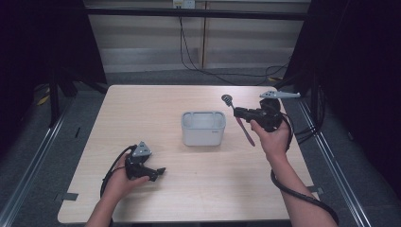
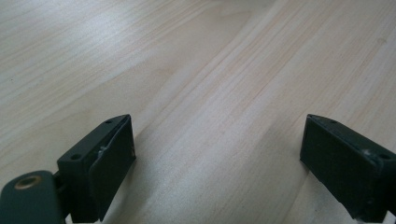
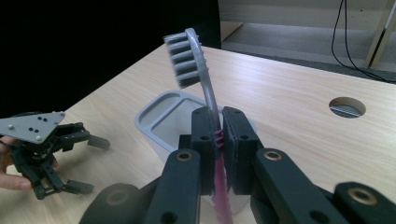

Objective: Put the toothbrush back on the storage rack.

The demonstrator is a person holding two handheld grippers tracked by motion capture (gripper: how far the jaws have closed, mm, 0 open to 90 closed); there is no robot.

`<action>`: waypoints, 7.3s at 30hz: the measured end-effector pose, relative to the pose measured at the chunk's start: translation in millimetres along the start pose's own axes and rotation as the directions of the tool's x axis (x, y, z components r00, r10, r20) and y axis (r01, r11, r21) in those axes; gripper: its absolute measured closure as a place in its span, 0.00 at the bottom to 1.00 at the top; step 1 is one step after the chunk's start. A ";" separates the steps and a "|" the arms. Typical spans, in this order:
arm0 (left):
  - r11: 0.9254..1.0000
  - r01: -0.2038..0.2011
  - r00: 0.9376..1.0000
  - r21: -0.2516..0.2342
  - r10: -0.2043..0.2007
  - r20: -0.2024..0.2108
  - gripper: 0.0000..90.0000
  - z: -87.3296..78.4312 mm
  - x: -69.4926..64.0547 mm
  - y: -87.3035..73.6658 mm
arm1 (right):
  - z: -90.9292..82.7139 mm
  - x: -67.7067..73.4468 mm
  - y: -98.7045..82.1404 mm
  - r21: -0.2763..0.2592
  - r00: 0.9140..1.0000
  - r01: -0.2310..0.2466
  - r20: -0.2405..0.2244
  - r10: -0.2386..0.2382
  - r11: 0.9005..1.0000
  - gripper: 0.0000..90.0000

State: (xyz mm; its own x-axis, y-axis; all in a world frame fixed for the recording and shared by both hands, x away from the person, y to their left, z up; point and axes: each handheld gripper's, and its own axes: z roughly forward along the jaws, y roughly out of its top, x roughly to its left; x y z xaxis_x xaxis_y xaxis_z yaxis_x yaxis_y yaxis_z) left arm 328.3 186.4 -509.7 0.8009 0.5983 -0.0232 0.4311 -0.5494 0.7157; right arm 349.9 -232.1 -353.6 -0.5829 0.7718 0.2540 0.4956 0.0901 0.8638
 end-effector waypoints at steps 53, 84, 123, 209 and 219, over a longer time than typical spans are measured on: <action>1.000 0.002 1.000 -0.007 -0.002 -0.003 0.10 0.8 -0.6 0.1 | 11.5 8.9 36.5 -0.130 1.000 0.020 -0.004 -0.021 0.991 0.93; 1.000 -0.001 1.000 -0.005 0.001 -0.003 0.10 0.6 -0.4 0.2 | 26.4 15.7 45.3 -0.181 0.998 0.032 -0.040 -0.040 0.983 0.93; 1.000 -0.002 1.000 -0.005 0.001 -0.002 0.09 0.7 -0.4 0.2 | 53.7 20.4 50.4 -0.200 0.996 0.041 -0.070 -0.056 0.979 0.93; 1.000 -0.010 1.000 0.004 0.010 0.000 0.09 0.7 -0.4 0.3 | 81.6 -1.5 10.8 -0.226 0.997 0.012 -0.075 -0.029 0.974 0.93; 1.000 -0.009 1.000 0.004 0.009 0.000 0.09 0.6 -0.4 0.2 | 77.2 -5.2 2.9 -0.216 0.998 0.016 -0.063 -0.030 0.976 0.93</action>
State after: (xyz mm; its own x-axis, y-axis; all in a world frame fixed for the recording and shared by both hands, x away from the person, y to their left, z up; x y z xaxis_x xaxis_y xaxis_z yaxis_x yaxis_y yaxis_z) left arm 328.3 185.6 -510.0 0.8050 0.5931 -0.0165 0.4252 -0.5572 0.7132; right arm 404.1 -187.2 -386.0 -0.6369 0.7276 0.2547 0.3354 -0.0359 0.9414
